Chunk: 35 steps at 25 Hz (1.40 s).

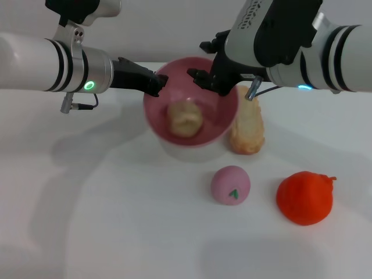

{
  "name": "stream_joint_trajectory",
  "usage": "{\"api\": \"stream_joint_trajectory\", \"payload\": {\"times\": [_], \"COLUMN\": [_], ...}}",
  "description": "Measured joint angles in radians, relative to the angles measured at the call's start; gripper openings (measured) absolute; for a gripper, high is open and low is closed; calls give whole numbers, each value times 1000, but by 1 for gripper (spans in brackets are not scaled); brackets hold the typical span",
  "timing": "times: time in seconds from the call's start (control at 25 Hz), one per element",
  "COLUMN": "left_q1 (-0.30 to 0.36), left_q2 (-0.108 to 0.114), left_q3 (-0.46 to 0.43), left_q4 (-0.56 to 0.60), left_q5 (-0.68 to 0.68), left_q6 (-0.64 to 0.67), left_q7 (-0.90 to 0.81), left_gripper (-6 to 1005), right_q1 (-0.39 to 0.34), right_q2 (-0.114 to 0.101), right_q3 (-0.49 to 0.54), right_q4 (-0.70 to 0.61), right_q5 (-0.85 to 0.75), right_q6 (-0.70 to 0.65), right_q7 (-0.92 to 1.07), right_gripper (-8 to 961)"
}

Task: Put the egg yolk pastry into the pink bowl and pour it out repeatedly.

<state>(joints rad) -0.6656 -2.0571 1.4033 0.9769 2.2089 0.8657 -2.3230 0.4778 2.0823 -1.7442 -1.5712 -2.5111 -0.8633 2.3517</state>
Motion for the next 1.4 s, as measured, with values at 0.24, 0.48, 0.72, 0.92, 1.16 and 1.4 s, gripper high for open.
{"api": "stream_joint_trajectory", "payload": {"times": [0.24, 0.48, 0.72, 0.92, 1.16, 1.4], "left_q1": [0, -4, -6, -6, -9, -46], "left_q2": [3, 7, 7, 6, 9, 23], "left_q3": [-1, -24, -36, -38, -81, -186], "left_q4": [-9, -6, 9, 12, 13, 20], "left_q5": [0, 96, 117, 118, 119, 169], "left_q6": [2, 42, 59, 64, 114, 250], "left_q7": [-5, -74, -87, -84, -86, -107], "left_gripper": [44, 44, 44, 44, 44, 44], "right_q1": [-31, -86, -171, -192, -225, -259], "right_q2": [4, 0, -8, -9, -5, -8], "right_q3": [29, 231, 487, 591, 662, 675], "right_q4": [-35, -65, 164, 546, 853, 1012], "right_q5": [6, 313, 1214, 1825, 2070, 2115], "right_q6": [33, 60, -196, -637, -861, -892], "right_q7": [-5, -177, -856, -1310, -1573, -1702], "right_gripper": [593, 679, 678, 676, 675, 676]}}
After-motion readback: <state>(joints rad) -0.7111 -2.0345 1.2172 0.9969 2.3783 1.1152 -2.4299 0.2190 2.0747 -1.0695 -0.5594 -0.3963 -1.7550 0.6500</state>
